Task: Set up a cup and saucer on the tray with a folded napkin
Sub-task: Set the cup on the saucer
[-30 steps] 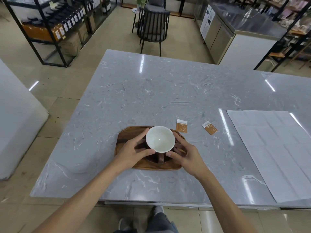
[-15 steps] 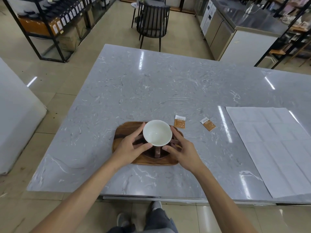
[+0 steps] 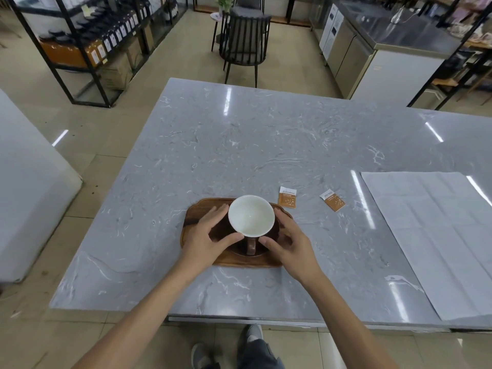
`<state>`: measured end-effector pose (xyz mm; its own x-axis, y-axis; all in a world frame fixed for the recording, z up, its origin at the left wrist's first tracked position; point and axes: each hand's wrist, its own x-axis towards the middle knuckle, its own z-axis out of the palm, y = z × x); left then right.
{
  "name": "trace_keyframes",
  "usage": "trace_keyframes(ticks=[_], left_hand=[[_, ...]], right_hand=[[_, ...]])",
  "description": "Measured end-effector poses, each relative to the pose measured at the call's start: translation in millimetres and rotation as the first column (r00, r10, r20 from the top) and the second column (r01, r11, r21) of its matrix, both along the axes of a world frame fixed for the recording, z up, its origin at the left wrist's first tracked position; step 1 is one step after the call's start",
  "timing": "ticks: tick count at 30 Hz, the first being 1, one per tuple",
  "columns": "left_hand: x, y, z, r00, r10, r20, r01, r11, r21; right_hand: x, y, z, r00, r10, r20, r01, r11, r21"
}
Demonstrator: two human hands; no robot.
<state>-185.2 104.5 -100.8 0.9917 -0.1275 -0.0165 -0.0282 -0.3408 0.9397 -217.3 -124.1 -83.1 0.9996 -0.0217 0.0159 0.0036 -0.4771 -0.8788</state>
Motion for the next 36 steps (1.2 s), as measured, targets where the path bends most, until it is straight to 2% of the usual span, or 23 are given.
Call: trace_keyframes(ticks=[3, 8, 20, 25, 31, 33, 36], left_hand=[[-0.3, 1.5, -2.9, 0.992, -0.095, -0.079, 0.088, 0.992, -0.088], [-0.4, 1.9, -8.7, 0.994, -0.073, -0.085, 0.072, 0.997, -0.011], [1.7, 1.9, -13.1, 0.993, -0.077, -0.094, 0.07, 0.995, -0.073], [1.7, 2.4, -9.3, 0.995, -0.08, -0.062, 0.074, 0.994, -0.083], [-3.3, 6.5, -2.3, 0.997, -0.076, -0.025, 0.075, 0.997, -0.019], [-4.3, 8.2, 1.9, 0.997, -0.072, 0.036, 0.071, 0.997, 0.024], [-2.5, 7.4, 12.7, 0.974, -0.067, 0.215, 0.037, 0.989, 0.14]], right_hand=[[0.0, -1.3, -2.6, 1.0, 0.002, -0.021, -0.001, 1.0, 0.018], [-3.9, 4.0, -2.6, 0.998, -0.01, -0.054, 0.01, 1.0, 0.006], [-4.1, 6.3, -7.7, 0.997, 0.007, -0.075, -0.011, 0.999, -0.05], [-4.2, 5.4, -7.9, 0.997, 0.019, -0.079, -0.023, 0.999, -0.045], [-5.3, 1.7, -1.2, 0.997, 0.002, -0.077, -0.005, 0.999, -0.04], [-9.7, -0.8, 2.4, 0.998, 0.007, -0.059, -0.009, 0.999, -0.035], [-17.3, -8.9, 4.9, 1.0, -0.022, -0.015, 0.021, 0.998, -0.056]])
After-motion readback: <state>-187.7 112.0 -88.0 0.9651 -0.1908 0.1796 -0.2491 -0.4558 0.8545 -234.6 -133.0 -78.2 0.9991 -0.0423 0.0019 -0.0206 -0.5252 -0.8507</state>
